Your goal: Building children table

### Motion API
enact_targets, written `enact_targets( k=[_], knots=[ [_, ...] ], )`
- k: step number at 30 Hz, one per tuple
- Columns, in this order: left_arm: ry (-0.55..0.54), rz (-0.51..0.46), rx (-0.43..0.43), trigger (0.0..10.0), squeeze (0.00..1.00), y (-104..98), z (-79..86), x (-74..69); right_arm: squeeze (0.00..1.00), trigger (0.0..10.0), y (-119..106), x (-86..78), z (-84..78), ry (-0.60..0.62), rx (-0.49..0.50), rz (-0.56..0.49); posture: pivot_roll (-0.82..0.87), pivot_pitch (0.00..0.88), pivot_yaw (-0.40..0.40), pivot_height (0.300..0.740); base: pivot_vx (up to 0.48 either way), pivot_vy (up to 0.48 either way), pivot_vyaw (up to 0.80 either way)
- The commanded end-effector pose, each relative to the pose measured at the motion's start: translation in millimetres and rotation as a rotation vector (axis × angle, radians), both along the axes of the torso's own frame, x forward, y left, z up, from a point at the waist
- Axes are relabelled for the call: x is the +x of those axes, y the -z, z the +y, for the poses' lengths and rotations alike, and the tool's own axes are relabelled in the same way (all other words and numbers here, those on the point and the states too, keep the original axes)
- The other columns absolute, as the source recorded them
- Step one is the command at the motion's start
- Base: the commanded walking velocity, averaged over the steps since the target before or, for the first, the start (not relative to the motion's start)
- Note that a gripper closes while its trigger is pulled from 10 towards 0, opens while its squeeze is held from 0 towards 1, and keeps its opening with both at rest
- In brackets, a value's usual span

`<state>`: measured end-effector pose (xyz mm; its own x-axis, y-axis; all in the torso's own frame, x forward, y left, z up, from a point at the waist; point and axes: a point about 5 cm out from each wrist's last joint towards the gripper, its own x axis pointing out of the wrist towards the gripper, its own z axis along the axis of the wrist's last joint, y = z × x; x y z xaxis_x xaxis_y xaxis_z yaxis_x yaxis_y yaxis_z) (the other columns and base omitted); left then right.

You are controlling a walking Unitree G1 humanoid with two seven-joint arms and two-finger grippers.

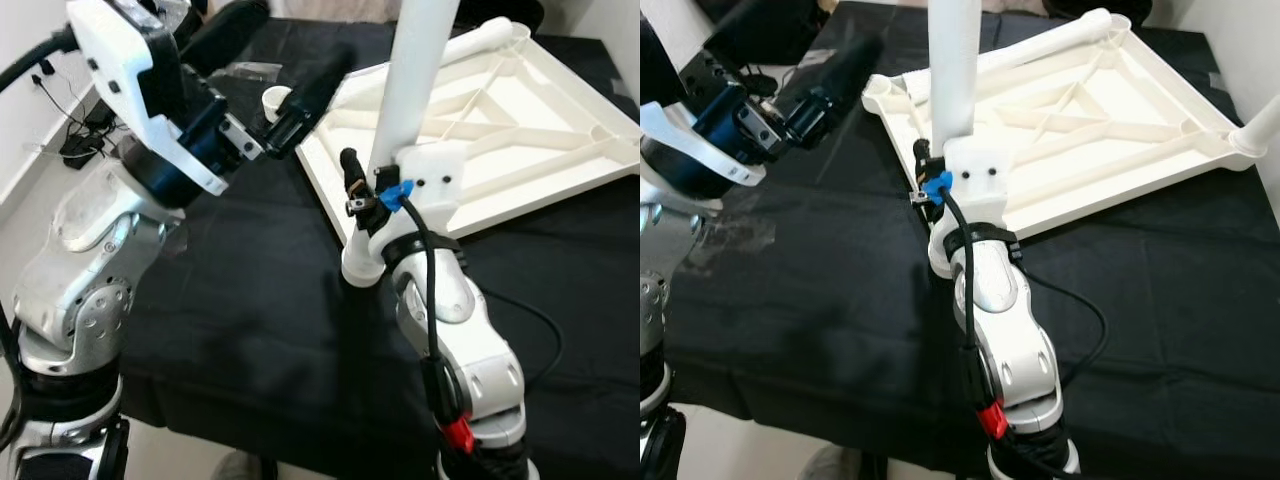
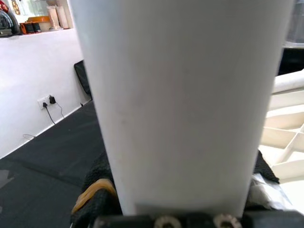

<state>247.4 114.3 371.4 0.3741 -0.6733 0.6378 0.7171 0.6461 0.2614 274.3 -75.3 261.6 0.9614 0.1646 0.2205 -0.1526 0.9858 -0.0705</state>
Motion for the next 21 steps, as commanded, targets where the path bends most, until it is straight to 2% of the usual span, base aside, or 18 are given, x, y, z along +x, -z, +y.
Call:
enact_targets(
  k=[1,4,6,8,10,13,14,15,16,21],
  knots=[
    [0.076,0.003,0.018,10.0,0.00,-4,-3.7,-2.2,0.00,10.0,43,10.5,-8.3,0.067,-0.023,0.236,0.04,0.232,0.014,0.740,0.000,0.000,0.00],
    [0.124,-0.001,0.058,10.0,0.00,-13,-8.3,2.2,0.00,10.0,43,10.9,-7.9,0.066,-0.022,0.234,0.04,0.231,0.013,0.740,0.000,0.000,0.00],
    [0.175,0.011,0.086,10.0,0.00,-30,-14.3,12.6,0.00,10.0,43,10.5,-6.2,0.061,-0.020,0.234,0.04,0.231,0.011,0.740,0.000,0.000,0.00],
    [0.175,0.011,0.086,10.0,0.00,-30,-14.3,12.6,0.00,10.0,43,10.5,-6.2,0.061,-0.020,0.234,0.04,0.231,0.011,0.740,0.000,0.000,0.00],
    [0.214,0.027,0.099,10.0,0.00,-50,-17.7,18.1,0.00,10.0,42,9.8,-3.5,0.053,-0.017,0.232,0.04,0.232,0.010,0.740,0.000,0.000,0.00],
    [0.230,0.042,0.116,10.0,0.00,-60,-17.0,20.1,0.00,10.0,42,9.4,-1.7,0.045,-0.014,0.232,0.04,0.232,0.010,0.740,0.000,0.000,0.00],
    [0.230,0.042,0.116,10.0,0.00,-60,-17.0,20.1,0.00,10.0,42,9.4,-1.7,0.045,-0.014,0.232,0.04,0.232,0.010,0.740,0.000,0.000,0.00],
    [0.247,0.084,0.141,10.0,0.00,-53,-17.0,31.5,0.00,10.0,41,9.2,-0.6,0.041,-0.012,0.229,0.05,0.233,0.011,0.740,0.000,0.000,0.00],
    [0.259,0.103,0.150,10.0,0.00,-49,-17.4,35.5,0.00,10.0,41,9.2,-0.2,0.040,-0.012,0.228,0.05,0.233,0.011,0.740,0.000,0.000,0.00],
    [0.292,0.133,0.171,10.0,0.00,-42,-19.0,42.0,0.00,10.0,40,9.2,-0.1,0.040,-0.011,0.226,0.04,0.235,0.012,0.740,0.000,0.000,0.00]
  ],
)
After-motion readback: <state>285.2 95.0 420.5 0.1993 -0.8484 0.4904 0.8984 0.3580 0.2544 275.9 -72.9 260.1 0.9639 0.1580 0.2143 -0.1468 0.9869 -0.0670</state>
